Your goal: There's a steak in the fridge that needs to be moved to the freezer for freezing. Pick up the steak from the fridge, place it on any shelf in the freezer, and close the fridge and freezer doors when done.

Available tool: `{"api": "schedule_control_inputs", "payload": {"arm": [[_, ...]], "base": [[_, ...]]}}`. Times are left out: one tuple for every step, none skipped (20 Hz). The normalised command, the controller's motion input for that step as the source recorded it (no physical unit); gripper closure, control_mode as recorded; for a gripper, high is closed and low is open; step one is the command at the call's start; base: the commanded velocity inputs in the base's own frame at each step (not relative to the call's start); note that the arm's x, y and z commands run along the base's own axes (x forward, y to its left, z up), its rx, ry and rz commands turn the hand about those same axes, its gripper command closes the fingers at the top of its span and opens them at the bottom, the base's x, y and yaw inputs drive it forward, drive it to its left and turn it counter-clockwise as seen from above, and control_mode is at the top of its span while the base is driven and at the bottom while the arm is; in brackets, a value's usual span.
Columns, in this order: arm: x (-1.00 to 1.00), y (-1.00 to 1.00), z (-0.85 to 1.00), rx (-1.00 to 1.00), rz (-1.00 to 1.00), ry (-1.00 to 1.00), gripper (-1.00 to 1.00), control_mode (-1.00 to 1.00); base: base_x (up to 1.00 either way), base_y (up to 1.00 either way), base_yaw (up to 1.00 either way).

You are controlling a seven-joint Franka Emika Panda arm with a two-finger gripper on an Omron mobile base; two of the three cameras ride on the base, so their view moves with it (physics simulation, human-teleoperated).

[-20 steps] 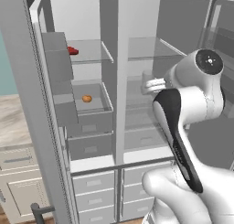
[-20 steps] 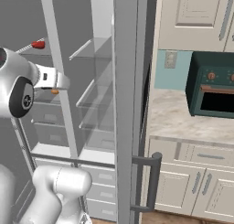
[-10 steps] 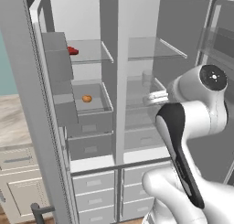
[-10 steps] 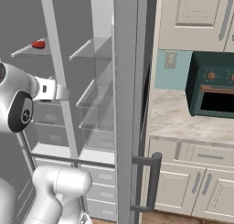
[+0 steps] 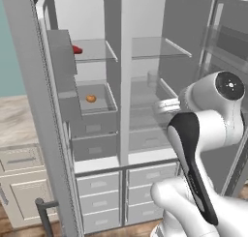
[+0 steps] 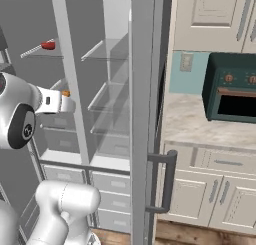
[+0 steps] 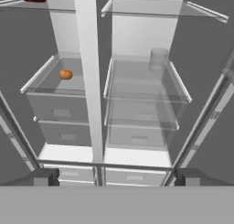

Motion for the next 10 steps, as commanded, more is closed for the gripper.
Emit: {"api": "schedule_control_inputs", "payload": {"arm": [[0.0,0.0,0.0,0.0,0.0,0.0,-1.0,1.0],[0.0,0.0,0.0,0.0,0.0,0.0,-1.0,1.0],[0.0,0.0,0.0,0.0,0.0,0.0,-1.0,1.0],[0.0,0.0,0.0,0.0,0.0,0.0,-1.0,1.0],[0.0,0.0,0.0,0.0,0.0,0.0,-1.0,1.0],[0.0,0.0,0.0,0.0,0.0,0.0,-1.0,1.0],[0.0,0.0,0.0,0.0,0.0,0.0,-1.0,1.0],[0.0,0.0,0.0,0.0,0.0,0.0,-1.0,1.0],[0.0,0.0,0.0,0.0,0.0,0.0,-1.0,1.0],[0.0,0.0,0.0,0.0,0.0,0.0,-1.0,1.0]], "base": [[-0.64,0.0,0.0],[-0.5,0.0,0.0],[-0.42,0.08,0.0],[-0.4,0.17,0.0],[-0.29,0.29,0.0],[-0.08,0.39,0.0],[0.0,0.27,0.0],[0.0,0.34,0.0],[0.0,0.31,0.0],[0.0,0.19,0.0]]}}
